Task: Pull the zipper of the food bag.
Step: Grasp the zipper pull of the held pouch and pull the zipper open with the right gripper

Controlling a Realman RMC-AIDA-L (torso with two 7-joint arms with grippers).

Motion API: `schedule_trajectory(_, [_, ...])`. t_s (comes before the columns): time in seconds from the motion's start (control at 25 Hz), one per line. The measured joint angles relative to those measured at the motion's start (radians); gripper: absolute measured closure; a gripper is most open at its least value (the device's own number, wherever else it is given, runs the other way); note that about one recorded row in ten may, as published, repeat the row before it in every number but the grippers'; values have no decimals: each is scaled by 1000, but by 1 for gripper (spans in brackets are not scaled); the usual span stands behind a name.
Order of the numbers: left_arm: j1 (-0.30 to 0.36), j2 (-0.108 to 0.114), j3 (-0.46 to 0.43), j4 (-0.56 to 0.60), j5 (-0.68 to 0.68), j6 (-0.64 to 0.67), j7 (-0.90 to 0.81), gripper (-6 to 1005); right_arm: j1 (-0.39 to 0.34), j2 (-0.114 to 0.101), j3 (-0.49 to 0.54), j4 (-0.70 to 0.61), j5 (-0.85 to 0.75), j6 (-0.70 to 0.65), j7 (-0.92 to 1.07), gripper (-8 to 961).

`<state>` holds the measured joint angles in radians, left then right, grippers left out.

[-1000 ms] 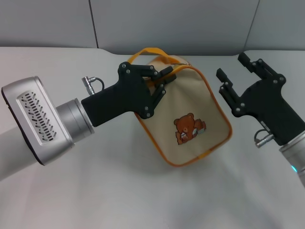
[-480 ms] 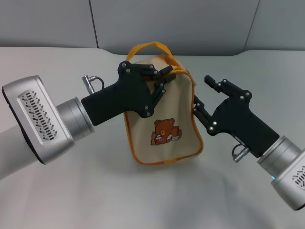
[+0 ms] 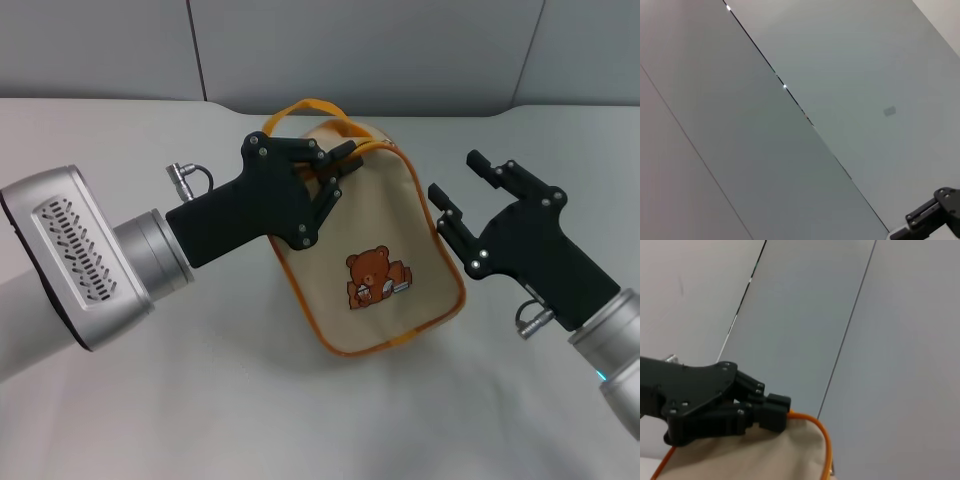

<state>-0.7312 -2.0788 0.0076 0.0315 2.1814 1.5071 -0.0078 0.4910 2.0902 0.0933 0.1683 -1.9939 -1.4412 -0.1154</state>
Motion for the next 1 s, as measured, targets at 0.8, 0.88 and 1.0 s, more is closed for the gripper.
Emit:
schedule_trajectory(0.8, [-8,-1,4,-7,3,-12,0,935,49,1,0,66,1,49,-146,459])
schedule_trajectory(0.88, [-7,-1,5,-8,3,-12,0,935,54,1,0,67,0,49,-146,459])
schedule_trajectory(1.0, [-5,-1,5,-8,3,-11,0,935,59,1,-2,68,-3,53,-146,550])
